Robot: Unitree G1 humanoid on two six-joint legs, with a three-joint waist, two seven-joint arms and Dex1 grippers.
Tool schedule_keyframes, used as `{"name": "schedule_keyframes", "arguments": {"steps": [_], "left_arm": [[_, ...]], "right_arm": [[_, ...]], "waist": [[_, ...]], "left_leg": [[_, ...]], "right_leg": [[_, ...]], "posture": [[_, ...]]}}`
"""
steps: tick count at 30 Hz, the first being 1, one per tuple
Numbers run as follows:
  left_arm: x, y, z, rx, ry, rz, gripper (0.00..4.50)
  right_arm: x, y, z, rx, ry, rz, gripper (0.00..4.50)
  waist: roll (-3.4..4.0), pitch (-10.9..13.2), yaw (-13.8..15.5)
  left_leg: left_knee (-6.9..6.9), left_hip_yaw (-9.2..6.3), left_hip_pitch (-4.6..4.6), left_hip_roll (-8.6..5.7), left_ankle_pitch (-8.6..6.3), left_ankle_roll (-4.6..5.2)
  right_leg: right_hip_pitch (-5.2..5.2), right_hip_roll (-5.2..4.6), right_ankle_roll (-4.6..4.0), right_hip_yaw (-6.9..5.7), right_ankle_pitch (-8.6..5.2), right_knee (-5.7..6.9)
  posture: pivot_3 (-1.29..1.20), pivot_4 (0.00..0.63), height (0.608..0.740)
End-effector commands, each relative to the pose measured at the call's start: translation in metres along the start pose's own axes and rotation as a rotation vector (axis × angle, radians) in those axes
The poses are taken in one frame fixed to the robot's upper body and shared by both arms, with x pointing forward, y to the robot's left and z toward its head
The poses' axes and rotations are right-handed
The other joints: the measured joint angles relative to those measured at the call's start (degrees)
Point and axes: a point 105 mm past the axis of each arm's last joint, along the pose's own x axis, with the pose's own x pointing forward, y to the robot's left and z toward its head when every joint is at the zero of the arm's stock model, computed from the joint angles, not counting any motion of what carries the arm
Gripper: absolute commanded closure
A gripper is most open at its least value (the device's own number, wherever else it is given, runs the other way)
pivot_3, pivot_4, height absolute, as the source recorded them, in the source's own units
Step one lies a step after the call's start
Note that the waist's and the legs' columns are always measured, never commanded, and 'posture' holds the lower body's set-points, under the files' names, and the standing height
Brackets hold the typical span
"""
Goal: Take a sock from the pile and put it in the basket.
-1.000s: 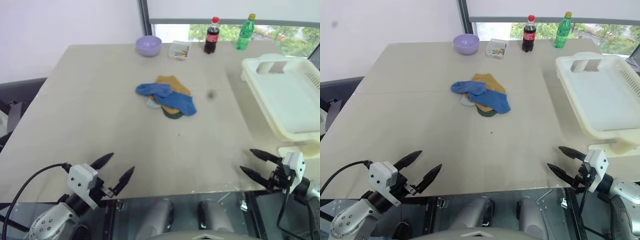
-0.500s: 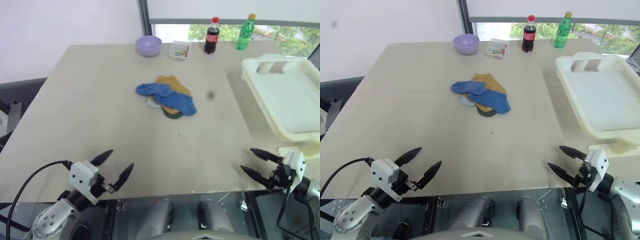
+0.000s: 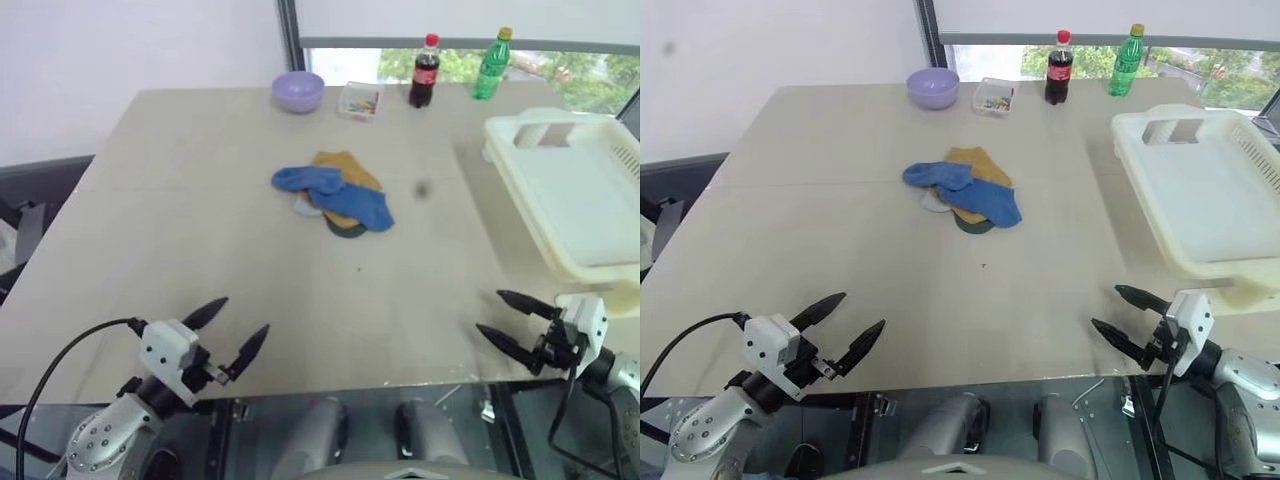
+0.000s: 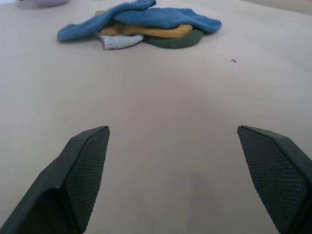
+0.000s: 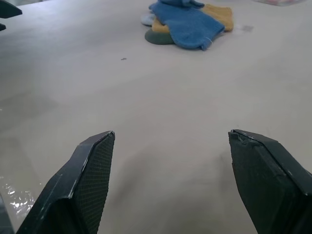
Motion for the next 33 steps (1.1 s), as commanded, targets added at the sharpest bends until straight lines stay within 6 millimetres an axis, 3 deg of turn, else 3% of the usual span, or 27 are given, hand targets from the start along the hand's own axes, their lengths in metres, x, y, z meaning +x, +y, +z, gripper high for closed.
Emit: {"name": "schedule_keyframes", "arguments": {"steps": [1,7,10,16,22,33], "left_arm": [[0.031,0.005,0.012,0.026,0.017,0.059,0.00],[0.118,0.004,0.047,0.125,-0.047,0.091,0.00],[0.160,0.010,0.052,0.201,-0.012,0.123,0.00],[0.221,0.015,0.082,0.262,-0.046,0.162,0.00],[0.252,0.025,0.102,0.289,-0.080,0.222,0.00],[0.273,0.022,0.098,0.377,-0.021,0.192,0.00]], "right_arm": [[0.012,0.012,0.027,-0.027,-0.059,0.084,0.69],[0.034,0.018,0.058,-0.038,-0.147,0.092,0.69],[0.042,0.017,0.061,-0.045,-0.133,0.084,0.69],[0.045,0.013,0.063,-0.051,-0.130,0.018,0.69],[0.045,0.018,0.058,-0.058,-0.126,-0.018,0.69],[0.040,0.015,0.055,-0.071,-0.129,-0.068,0.69]], "waist": [[0.07,0.0,0.4],[-0.04,-0.1,1.2],[-0.05,-0.1,1.4],[-0.18,0.0,1.3],[-0.22,0.0,1.1],[-0.24,0.0,1.1]], "left_leg": [[0.03,-0.01,0.02,0.00,0.00,0.00],[0.20,-0.06,0.05,-0.05,0.08,-0.13],[0.20,-0.05,0.03,-0.09,0.20,-0.27],[0.17,-0.03,-0.16,-0.14,0.33,-0.03],[0.18,-0.08,-0.19,-0.16,0.34,-0.04],[0.20,-0.06,-0.18,-0.18,0.35,-0.04]], "right_leg": [[0.00,0.00,0.01,-0.02,0.00,0.01],[0.04,0.06,0.02,-0.05,0.05,0.14],[0.02,0.06,0.02,-0.03,0.05,0.19],[-0.16,0.03,0.02,-0.01,0.06,0.19],[-0.16,0.02,0.03,-0.03,0.06,0.19],[-0.18,0.03,0.04,-0.05,0.06,0.31]], "posture": [[0.00,0.150,0.740],[0.00,0.150,0.740],[0.00,0.150,0.740],[0.00,0.150,0.740],[0.00,0.150,0.740],[0.00,0.150,0.740]]}}
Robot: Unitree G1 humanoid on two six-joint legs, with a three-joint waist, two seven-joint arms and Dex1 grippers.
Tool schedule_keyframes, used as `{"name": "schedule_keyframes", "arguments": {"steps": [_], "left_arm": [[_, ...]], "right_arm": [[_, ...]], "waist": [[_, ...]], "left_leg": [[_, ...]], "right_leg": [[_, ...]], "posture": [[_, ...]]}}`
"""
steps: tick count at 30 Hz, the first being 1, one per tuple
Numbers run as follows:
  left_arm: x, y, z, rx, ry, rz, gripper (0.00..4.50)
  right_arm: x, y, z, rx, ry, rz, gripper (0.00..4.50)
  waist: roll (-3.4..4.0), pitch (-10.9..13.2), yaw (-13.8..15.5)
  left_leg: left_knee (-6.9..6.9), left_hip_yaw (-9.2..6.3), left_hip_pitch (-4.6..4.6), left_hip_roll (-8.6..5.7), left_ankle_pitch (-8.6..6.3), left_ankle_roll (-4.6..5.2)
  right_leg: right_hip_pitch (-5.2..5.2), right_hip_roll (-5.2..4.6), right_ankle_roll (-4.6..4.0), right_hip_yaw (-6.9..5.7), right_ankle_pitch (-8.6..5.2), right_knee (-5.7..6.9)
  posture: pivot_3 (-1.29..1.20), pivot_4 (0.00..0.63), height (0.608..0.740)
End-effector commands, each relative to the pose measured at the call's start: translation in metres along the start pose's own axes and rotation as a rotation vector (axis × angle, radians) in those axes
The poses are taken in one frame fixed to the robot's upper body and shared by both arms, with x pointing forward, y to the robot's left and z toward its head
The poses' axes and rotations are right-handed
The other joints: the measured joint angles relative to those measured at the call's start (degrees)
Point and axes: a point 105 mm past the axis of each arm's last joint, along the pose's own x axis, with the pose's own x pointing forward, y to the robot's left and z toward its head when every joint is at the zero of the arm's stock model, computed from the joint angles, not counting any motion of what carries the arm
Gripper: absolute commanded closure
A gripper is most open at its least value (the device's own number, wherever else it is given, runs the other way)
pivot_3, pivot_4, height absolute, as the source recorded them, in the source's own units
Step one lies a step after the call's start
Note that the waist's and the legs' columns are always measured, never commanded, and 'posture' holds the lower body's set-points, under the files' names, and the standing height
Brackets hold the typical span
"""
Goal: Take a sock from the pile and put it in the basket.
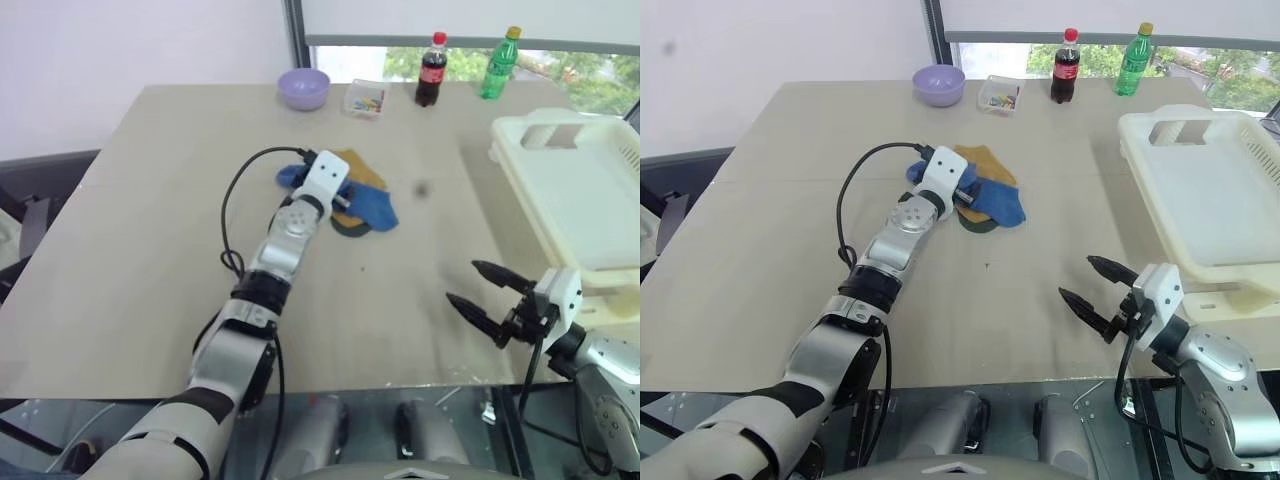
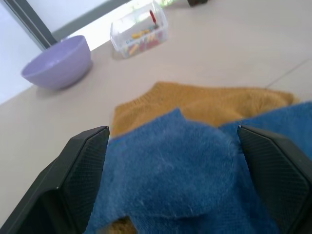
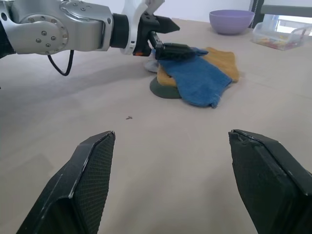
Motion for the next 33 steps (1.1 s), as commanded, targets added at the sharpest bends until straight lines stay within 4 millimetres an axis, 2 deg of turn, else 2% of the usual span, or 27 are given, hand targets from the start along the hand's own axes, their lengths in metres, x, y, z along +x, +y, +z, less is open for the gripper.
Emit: {"name": "schedule_keyframes", "arguments": {"steps": [1,9,11,13,14,16,19,20,25,28,30,33], "left_arm": [[0.004,0.000,0.017,0.055,-0.047,-0.014,0.00],[0.003,0.005,0.020,0.116,-0.060,0.009,0.00],[0.001,0.006,0.020,0.111,-0.063,0.020,0.54],[-0.001,0.006,0.020,0.113,-0.068,0.027,1.30],[-0.001,0.006,0.020,0.113,-0.070,0.027,1.92],[-0.003,0.006,0.020,0.105,-0.075,0.032,2.69],[-0.005,0.006,0.021,0.102,-0.085,0.042,4.13],[-0.006,0.006,0.022,0.100,-0.088,0.042,4.45],[-0.017,0.003,0.025,0.086,-0.093,0.015,4.45],[-0.033,-0.001,0.018,0.045,-0.058,-0.033,4.45],[-0.048,-0.013,0.014,0.022,-0.041,-0.106,4.45],[-0.079,-0.047,0.007,-0.023,-0.011,-0.293,4.45]], "right_arm": [[-0.001,0.001,0.013,-0.055,-0.044,-0.005,0.69],[-0.001,0.001,0.013,-0.060,-0.046,-0.002,0.69],[-0.002,0.002,0.012,-0.060,-0.044,0.000,0.64],[-0.002,0.002,0.011,-0.059,-0.043,0.002,0.64],[-0.002,0.002,0.011,-0.059,-0.043,0.003,0.64],[-0.002,0.002,0.010,-0.059,-0.042,0.003,0.64],[-0.003,0.003,0.008,-0.056,-0.041,0.005,0.64],[-0.003,0.003,0.008,-0.055,-0.040,0.006,0.64],[-0.004,0.004,0.005,-0.054,-0.039,0.007,0.64],[-0.006,0.004,0.002,-0.055,-0.035,0.000,0.64],[-0.007,0.004,0.001,-0.056,-0.033,-0.003,0.64],[-0.009,0.004,0.000,-0.059,-0.031,-0.005,0.64]], "waist": [[0.00,0.0,0.0],[0.00,0.0,0.0],[0.00,0.0,0.0],[0.00,0.0,0.0],[0.00,0.0,0.0],[0.00,0.0,0.0],[0.01,0.0,-0.1],[0.00,0.0,-0.1],[0.01,0.0,-0.1],[0.02,0.0,-0.5],[0.02,0.0,-0.9],[0.03,0.0,-1.3]], "left_leg": [[0.00,0.00,0.00,0.00,0.00,0.00],[0.04,0.00,0.00,0.00,0.00,0.00],[0.05,0.00,0.00,0.00,0.00,0.00],[0.06,0.00,0.00,0.00,0.00,0.00],[0.06,0.00,0.00,0.00,0.00,0.00],[0.07,0.00,0.00,0.00,0.00,0.00],[0.08,0.01,0.01,0.00,0.00,0.00],[0.08,0.01,0.01,0.00,0.00,0.00],[0.14,0.04,0.01,0.00,0.00,-0.01],[0.17,0.08,0.02,0.00,0.00,-0.01],[0.17,0.09,0.02,0.01,0.00,-0.01],[0.17,0.10,0.03,0.01,0.00,-0.01]], "right_leg": [[0.00,0.00,0.00,0.00,0.00,0.00],[-0.01,0.00,0.00,0.02,0.00,0.07],[-0.01,0.00,0.00,0.02,0.00,0.09],[-0.01,0.00,0.00,0.02,0.00,0.09],[-0.01,0.00,0.00,0.02,0.00,0.10],[-0.01,0.00,0.00,0.03,0.00,0.10],[-0.01,0.00,0.00,0.03,0.00,0.13],[-0.01,0.00,0.00,0.04,0.00,0.15],[-0.06,0.00,-0.01,0.07,0.00,0.30],[-0.08,0.00,-0.01,0.12,-0.01,0.37],[-0.10,-0.01,-0.02,0.15,-0.01,0.40],[-0.12,-0.02,-0.02,0.18,-0.02,0.45]], "posture": [[0.00,0.150,0.740],[0.00,0.150,0.740],[0.00,0.150,0.740],[0.00,0.150,0.740],[0.00,0.150,0.740],[0.00,0.150,0.740],[0.00,0.150,0.740],[0.00,0.150,0.740],[0.00,0.150,0.740],[0.00,0.150,0.740],[0.00,0.150,0.740],[0.00,0.150,0.740]]}}
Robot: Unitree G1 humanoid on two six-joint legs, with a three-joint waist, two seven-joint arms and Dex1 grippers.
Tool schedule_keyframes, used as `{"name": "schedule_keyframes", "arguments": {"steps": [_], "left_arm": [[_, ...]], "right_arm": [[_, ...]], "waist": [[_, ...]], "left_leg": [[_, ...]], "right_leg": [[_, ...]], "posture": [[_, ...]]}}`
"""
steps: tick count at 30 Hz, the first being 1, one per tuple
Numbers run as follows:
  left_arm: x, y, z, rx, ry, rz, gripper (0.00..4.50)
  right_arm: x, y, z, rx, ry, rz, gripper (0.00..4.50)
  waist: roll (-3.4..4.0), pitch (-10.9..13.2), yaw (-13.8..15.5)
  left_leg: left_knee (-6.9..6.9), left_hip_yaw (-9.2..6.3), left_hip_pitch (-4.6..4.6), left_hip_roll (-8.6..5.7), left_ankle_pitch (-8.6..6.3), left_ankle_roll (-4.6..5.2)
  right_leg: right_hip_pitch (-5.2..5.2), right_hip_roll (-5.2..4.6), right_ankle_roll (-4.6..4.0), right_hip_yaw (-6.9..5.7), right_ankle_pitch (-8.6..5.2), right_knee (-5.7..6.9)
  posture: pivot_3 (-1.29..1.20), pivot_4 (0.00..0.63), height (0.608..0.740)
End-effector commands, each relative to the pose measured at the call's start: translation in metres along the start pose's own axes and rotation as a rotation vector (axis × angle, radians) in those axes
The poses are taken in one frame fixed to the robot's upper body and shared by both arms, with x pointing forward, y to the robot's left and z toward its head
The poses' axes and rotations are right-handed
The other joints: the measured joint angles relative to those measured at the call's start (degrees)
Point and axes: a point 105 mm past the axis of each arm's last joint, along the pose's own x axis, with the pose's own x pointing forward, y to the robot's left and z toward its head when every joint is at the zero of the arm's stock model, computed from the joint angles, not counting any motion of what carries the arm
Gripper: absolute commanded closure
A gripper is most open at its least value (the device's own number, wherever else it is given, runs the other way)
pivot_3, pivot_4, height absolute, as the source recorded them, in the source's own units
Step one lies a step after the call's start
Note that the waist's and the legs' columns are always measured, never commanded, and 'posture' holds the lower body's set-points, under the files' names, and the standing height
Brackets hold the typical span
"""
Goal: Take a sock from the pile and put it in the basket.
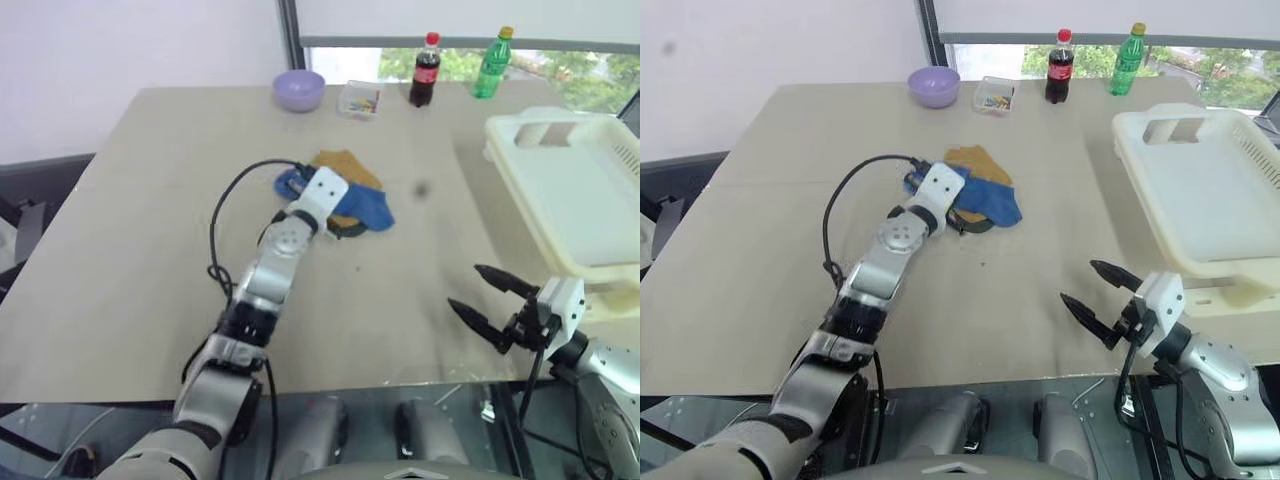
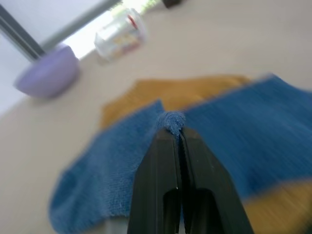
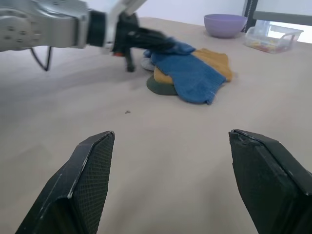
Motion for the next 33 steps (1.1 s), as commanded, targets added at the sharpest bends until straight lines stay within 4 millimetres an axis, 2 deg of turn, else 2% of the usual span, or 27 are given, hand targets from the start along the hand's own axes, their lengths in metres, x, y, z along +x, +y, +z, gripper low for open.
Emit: {"name": "schedule_keyframes", "arguments": {"steps": [1,5,8,11,16,18,20,23,27,30,33], "left_arm": [[-0.029,-0.039,0.016,-0.051,-0.039,-0.202,4.45],[-0.051,-0.075,0.018,-0.180,-0.006,-0.365,4.45],[-0.063,-0.098,0.034,-0.291,-0.023,-0.516,4.45],[-0.063,-0.111,0.054,-0.381,-0.069,-0.616,4.45],[-0.055,-0.139,0.074,-0.532,-0.059,-0.734,4.45],[-0.056,-0.143,0.081,-0.569,-0.067,-0.755,3.87],[-0.057,-0.142,0.082,-0.569,-0.066,-0.752,3.20],[-0.059,-0.137,0.076,-0.540,-0.046,-0.749,1.76],[-0.076,-0.130,0.069,-0.533,-0.022,-0.885,1.76],[-0.078,-0.119,0.070,-0.510,-0.056,-0.912,1.76],[-0.051,-0.092,0.071,-0.497,-0.103,-0.762,1.76]], "right_arm": [[-0.002,0.000,0.005,-0.029,-0.025,-0.003,0.64],[-0.002,-0.002,0.006,-0.036,-0.029,-0.017,0.64],[-0.002,-0.002,0.006,-0.040,-0.028,-0.019,0.64],[-0.001,-0.003,0.006,-0.043,-0.026,-0.021,0.64],[0.001,-0.007,0.007,-0.059,-0.023,-0.023,0.64],[0.002,-0.009,0.007,-0.071,-0.012,-0.028,0.64],[0.002,-0.011,0.006,-0.074,0.003,-0.037,0.64],[0.004,-0.013,0.003,-0.043,0.023,-0.055,0.64],[0.007,-0.012,0.000,-0.020,0.041,-0.064,0.64],[0.005,-0.012,-0.005,0.002,0.091,-0.052,0.64],[0.001,-0.011,-0.014,0.054,0.187,-0.037,0.64]], "waist": [[0.01,0.0,-0.1],[0.01,0.0,0.2],[0.02,0.0,0.1],[0.02,0.0,0.1],[0.01,0.0,0.0],[0.00,0.0,-0.1],[0.01,0.0,0.0],[0.01,0.0,0.0],[0.04,0.0,0.0],[0.04,0.0,0.1],[0.02,0.0,0.4]], "left_leg": [[0.01,0.00,0.00,0.00,0.00,0.00],[0.10,-0.01,0.06,0.02,-0.01,0.00],[0.17,-0.02,0.14,0.02,-0.13,0.21],[0.24,-0.02,0.13,0.02,-0.12,0.18],[0.36,-0.02,0.12,0.01,-0.02,0.01],[0.36,-0.01,0.12,0.01,-0.02,0.01],[0.36,-0.01,0.12,0.03,-0.01,0.01],[0.36,-0.02,0.13,0.04,-0.01,0.00],[0.36,-0.01,0.13,0.04,-0.01,0.00],[0.36,-0.01,0.11,0.03,-0.01,0.00],[0.40,-0.02,0.08,0.00,-0.01,0.00]], "right_leg": [[0.00,0.00,0.00,0.00,0.00,0.01],[0.05,-0.01,-0.01,-0.01,-0.01,0.13],[0.16,-0.01,0.00,-0.05,-0.02,0.16],[0.16,0.00,0.01,-0.05,-0.02,0.18],[0.22,0.01,0.01,-0.08,-0.02,0.18],[0.22,0.02,0.02,-0.06,-0.02,0.18],[0.21,0.03,0.01,-0.07,-0.02,0.19],[0.22,0.03,0.01,-0.08,-0.03,0.20],[0.19,0.03,0.00,-0.05,-0.03,0.21],[0.19,0.02,0.00,-0.06,-0.03,0.20],[0.21,-0.01,0.01,-0.07,-0.02,0.18]], "posture": [[0.00,0.150,0.740],[0.00,0.150,0.740],[0.00,0.150,0.740],[0.00,0.150,0.740],[0.00,0.150,0.740],[0.00,0.150,0.740],[0.00,0.150,0.740],[0.00,0.150,0.740],[0.00,0.150,0.740],[0.00,0.150,0.740],[0.00,0.150,0.740]]}}
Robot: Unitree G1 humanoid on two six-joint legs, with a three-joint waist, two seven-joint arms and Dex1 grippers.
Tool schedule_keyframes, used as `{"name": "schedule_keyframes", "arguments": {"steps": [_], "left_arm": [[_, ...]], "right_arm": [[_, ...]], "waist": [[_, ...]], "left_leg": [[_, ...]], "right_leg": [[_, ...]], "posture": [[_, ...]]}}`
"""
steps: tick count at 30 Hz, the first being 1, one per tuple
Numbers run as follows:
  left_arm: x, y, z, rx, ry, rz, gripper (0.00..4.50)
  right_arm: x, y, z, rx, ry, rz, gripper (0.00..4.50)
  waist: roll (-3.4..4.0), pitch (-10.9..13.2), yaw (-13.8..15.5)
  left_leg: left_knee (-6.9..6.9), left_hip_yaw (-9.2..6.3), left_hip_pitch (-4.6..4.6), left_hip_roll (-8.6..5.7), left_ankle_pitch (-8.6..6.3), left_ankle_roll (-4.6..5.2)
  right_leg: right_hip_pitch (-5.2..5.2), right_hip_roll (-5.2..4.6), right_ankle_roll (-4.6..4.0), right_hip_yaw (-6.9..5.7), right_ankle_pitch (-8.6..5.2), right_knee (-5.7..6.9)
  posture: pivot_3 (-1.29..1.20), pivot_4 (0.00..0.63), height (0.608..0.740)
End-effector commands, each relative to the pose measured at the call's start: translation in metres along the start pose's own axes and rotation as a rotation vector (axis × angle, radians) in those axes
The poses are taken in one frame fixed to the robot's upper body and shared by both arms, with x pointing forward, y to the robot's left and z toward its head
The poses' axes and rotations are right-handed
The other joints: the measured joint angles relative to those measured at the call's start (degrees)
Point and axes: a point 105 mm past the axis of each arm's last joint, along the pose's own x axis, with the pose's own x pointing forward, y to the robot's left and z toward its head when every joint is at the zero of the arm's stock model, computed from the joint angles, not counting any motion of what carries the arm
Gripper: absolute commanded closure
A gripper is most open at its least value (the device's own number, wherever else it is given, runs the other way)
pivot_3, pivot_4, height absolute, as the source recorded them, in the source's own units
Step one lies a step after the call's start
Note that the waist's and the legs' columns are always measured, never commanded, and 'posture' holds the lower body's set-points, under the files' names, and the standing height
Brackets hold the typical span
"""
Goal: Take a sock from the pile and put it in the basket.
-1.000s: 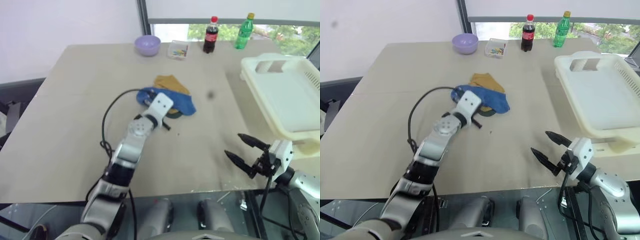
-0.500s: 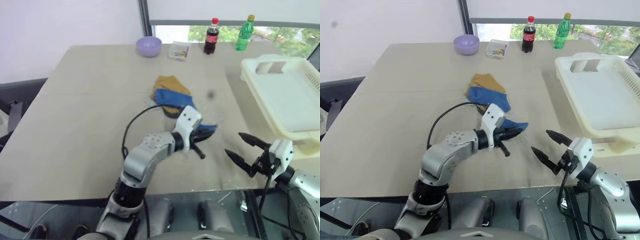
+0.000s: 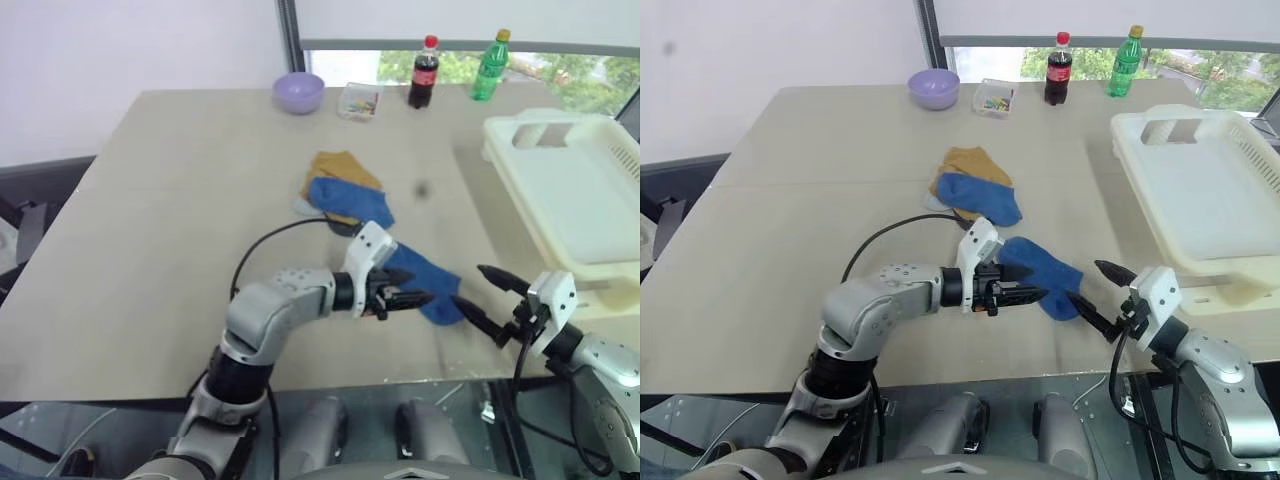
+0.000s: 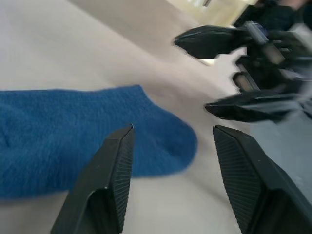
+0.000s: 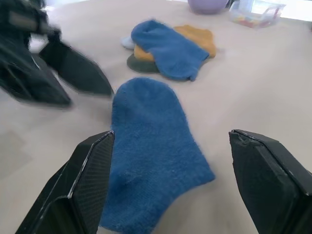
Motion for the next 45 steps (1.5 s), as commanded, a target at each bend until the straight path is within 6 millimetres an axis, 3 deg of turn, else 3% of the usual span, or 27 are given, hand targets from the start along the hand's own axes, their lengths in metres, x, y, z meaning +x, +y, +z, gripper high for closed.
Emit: {"name": "schedule_keyframes", "arguments": {"steps": [1,5,9,20,24,31,38,45], "left_arm": [[0.000,0.032,0.034,0.077,-0.135,0.119,1.76],[0.003,0.063,0.056,0.057,-0.238,0.206,1.76],[0.007,0.083,0.062,0.007,-0.281,0.253,1.76],[0.038,0.060,0.023,-0.129,-0.200,-0.003,1.76],[0.039,0.066,-0.007,-0.086,-0.069,0.014,1.76],[0.029,0.084,-0.025,-0.002,0.005,0.109,1.70],[0.011,0.073,-0.034,-0.027,0.013,0.134,1.70],[-0.012,0.059,-0.028,-0.059,-0.086,0.323,1.70]], "right_arm": [[-0.001,0.003,-0.003,0.035,0.097,0.022,0.64],[0.000,0.007,-0.023,0.156,0.286,0.016,0.64],[0.004,0.019,-0.023,0.205,0.325,0.062,0.64],[0.015,0.021,-0.018,0.189,0.290,0.102,0.64],[0.017,0.021,-0.018,0.183,0.280,0.104,0.64],[0.017,0.017,-0.023,0.152,0.304,0.091,3.73],[0.020,0.012,-0.022,0.103,0.297,0.056,3.73],[0.026,0.010,-0.019,0.083,0.268,0.029,3.73]], "waist": [[-0.01,0.0,0.2],[-0.02,0.0,0.4],[-0.05,0.0,0.2],[-0.07,0.0,-0.2],[-0.04,0.0,-0.4],[-0.05,0.0,-0.2],[-0.01,0.0,-0.5],[-0.02,0.0,-0.2]], "left_leg": [[0.02,-0.01,-0.01,0.00,0.00,0.00],[0.05,-0.02,-0.02,0.01,0.00,0.00],[0.06,-0.04,-0.14,0.02,0.00,0.00],[0.09,-0.06,-0.17,0.00,-0.01,0.02],[0.08,-0.06,-0.14,0.02,0.00,0.01],[0.10,-0.07,-0.15,0.00,-0.01,0.02],[0.08,-0.07,-0.10,0.04,-0.02,0.03],[0.08,-0.08,-0.11,0.03,-0.06,0.09]], "right_leg": [[0.01,0.00,0.00,-0.01,0.00,-0.01],[0.01,0.01,0.00,-0.03,0.00,0.00],[-0.07,0.01,0.00,-0.05,0.00,-0.05],[-0.07,0.01,0.01,-0.08,0.01,-0.06],[-0.07,0.04,0.01,-0.06,0.01,-0.03],[-0.06,0.00,0.01,-0.07,0.01,-0.03],[-0.06,0.02,0.01,-0.05,0.01,0.00],[-0.06,0.00,0.01,-0.03,0.01,0.00]], "posture": [[0.00,0.150,0.740],[0.00,0.150,0.740],[0.00,0.150,0.740],[0.00,0.150,0.740],[0.00,0.150,0.740],[0.00,0.150,0.740],[0.00,0.150,0.740],[0.00,0.150,0.740]]}}
